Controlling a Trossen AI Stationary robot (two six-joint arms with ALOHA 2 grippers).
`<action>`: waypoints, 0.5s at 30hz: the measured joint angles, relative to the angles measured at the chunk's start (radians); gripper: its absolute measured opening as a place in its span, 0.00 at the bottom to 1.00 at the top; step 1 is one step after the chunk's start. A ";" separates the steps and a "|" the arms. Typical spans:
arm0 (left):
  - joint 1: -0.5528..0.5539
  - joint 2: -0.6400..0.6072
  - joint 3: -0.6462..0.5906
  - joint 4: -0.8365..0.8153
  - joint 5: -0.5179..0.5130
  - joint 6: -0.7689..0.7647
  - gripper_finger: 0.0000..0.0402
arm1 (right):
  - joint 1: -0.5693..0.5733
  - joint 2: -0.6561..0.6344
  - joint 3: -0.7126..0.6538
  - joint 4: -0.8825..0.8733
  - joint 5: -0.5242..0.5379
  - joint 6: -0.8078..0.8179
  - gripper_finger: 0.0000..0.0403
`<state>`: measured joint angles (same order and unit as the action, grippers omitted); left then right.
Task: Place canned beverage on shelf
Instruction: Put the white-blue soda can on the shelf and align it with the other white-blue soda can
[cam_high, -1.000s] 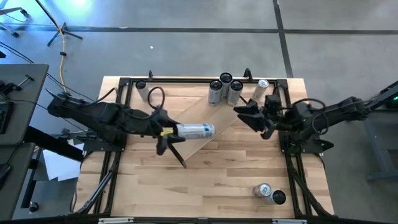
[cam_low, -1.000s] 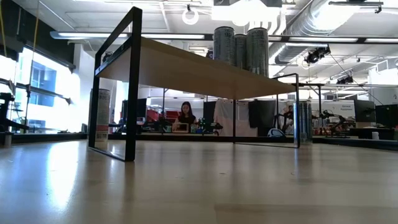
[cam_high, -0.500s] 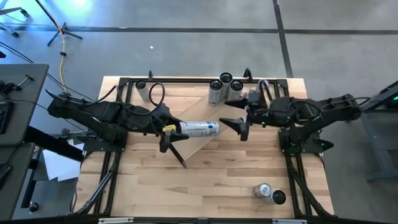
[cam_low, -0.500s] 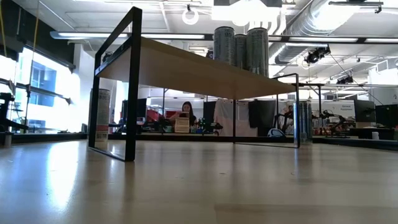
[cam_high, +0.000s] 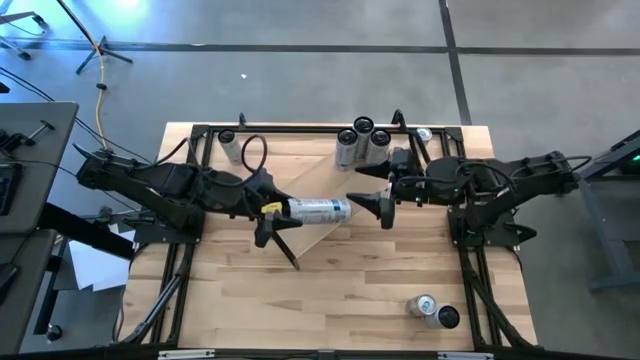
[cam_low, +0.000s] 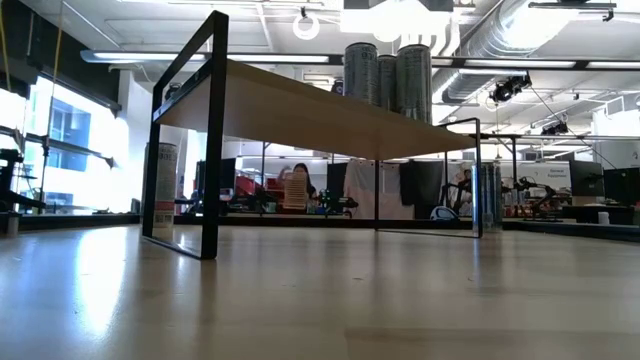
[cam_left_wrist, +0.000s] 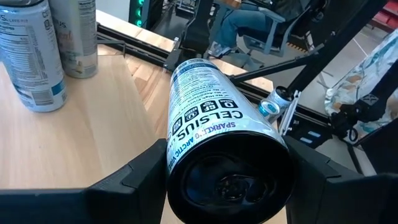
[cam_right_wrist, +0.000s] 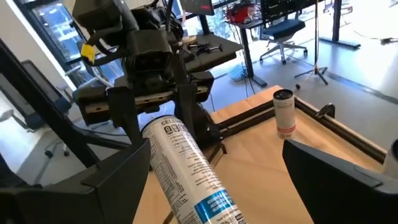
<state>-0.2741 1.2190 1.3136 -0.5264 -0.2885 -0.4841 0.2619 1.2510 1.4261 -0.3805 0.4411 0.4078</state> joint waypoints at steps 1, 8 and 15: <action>0.000 0.000 0.000 0.001 0.001 0.006 0.54 | 0.000 0.000 0.000 0.000 -0.006 -0.007 0.87; 0.010 0.000 0.000 0.015 0.000 0.032 0.54 | 0.000 0.006 0.000 -0.005 -0.112 -0.147 0.87; 0.013 -0.017 0.001 0.122 -0.005 0.124 0.54 | 0.000 0.006 0.000 -0.004 -0.104 -0.207 0.87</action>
<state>-0.2611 1.2021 1.3148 -0.4046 -0.2931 -0.3597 0.2619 1.2568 1.4261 -0.3842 0.3367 0.2008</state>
